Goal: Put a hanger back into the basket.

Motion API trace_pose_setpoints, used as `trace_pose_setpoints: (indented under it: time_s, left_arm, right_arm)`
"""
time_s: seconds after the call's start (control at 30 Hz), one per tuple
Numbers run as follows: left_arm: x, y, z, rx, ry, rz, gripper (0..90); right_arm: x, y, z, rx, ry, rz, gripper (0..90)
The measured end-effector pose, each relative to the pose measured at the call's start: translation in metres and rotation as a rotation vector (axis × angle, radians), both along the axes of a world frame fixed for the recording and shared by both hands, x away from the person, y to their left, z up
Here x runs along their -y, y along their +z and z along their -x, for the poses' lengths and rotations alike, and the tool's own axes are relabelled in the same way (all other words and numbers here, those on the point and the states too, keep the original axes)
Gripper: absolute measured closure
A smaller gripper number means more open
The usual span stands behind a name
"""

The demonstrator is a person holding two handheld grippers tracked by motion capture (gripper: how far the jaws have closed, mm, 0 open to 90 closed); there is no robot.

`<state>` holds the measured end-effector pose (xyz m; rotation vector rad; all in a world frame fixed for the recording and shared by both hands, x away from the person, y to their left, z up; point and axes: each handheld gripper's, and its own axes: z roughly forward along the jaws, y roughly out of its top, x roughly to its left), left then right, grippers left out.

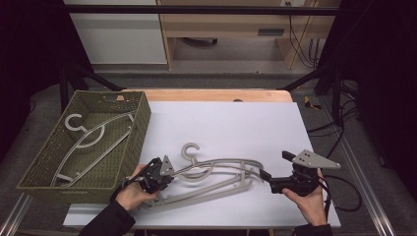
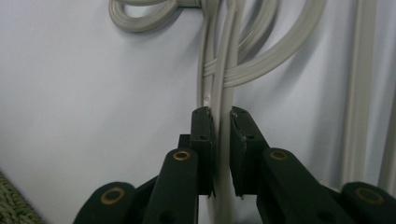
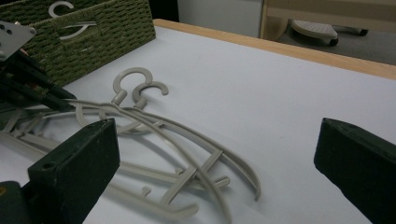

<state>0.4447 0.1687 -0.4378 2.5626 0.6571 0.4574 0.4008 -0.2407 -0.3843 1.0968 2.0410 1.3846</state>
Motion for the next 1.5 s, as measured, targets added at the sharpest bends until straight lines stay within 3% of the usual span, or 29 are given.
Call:
trace_pose_setpoints:
  time_s: [0.53,0.77,0.8,0.9,0.97,1.27,1.5]
  left_arm:
    - [0.002,-0.008,-0.006,-0.041,0.03,0.02,81.5]
    - [-0.002,0.001,-0.003,-0.018,0.055,0.073,81.9]
    - [-0.003,0.003,-0.003,-0.029,0.056,0.082,81.9]
    - [-0.005,0.007,-0.001,-0.017,0.064,0.11,82.0]
    - [-0.008,0.013,0.001,-0.002,0.075,0.156,82.1]
    - [-0.019,0.038,0.009,0.058,0.115,0.211,82.1]
    - [-0.027,0.058,0.017,0.119,0.153,0.23,82.0]
  right_arm:
    - [-0.001,0.0,0.0,-0.004,0.002,-0.001,0.5]
    - [0.001,0.0,0.0,-0.001,0.003,-0.002,0.5]
    - [0.001,0.0,0.0,-0.001,0.004,-0.001,0.5]
    - [0.001,0.0,0.0,0.0,0.007,-0.002,0.5]
    - [0.001,0.001,0.001,0.001,0.004,-0.005,0.5]
    - [0.002,0.001,0.001,0.005,0.0,-0.008,0.6]
    - [0.005,0.003,0.002,0.008,-0.004,-0.013,0.6]
